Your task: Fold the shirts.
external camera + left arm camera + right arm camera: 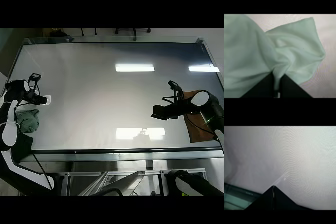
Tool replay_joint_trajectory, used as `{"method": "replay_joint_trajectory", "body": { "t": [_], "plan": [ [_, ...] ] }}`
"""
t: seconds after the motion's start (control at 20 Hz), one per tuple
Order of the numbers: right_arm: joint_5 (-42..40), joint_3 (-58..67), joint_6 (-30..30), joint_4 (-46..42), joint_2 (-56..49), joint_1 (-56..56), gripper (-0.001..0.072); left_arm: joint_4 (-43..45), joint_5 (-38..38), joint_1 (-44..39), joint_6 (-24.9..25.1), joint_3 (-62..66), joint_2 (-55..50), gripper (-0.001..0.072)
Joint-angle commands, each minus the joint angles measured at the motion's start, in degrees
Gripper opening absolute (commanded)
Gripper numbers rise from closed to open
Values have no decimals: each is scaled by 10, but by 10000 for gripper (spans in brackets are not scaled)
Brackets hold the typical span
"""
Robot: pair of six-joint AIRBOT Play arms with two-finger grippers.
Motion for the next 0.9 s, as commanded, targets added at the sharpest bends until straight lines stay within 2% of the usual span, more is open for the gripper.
{"method": "replay_joint_trajectory", "body": {
  "t": [0.0,0.3,0.35,0.45,0.6,0.85],
  "plan": [
    [0,0,0,0,0,0,20,-3,-49,0,-12,33,-8,12],
    [0,0,0,0,0,0,20,-22,-165,-95,-40,242,56,12],
    [-2,0,0,0,0,0,20,-54,-179,-114,-48,263,77,12],
    [-2,0,0,0,0,0,20,-173,-201,-151,-72,289,123,12],
    [-2,0,0,0,0,0,20,-340,-198,-209,-73,288,177,13],
    [-1,0,0,0,0,0,20,-360,-215,-339,-76,287,172,14]
  ]
}}
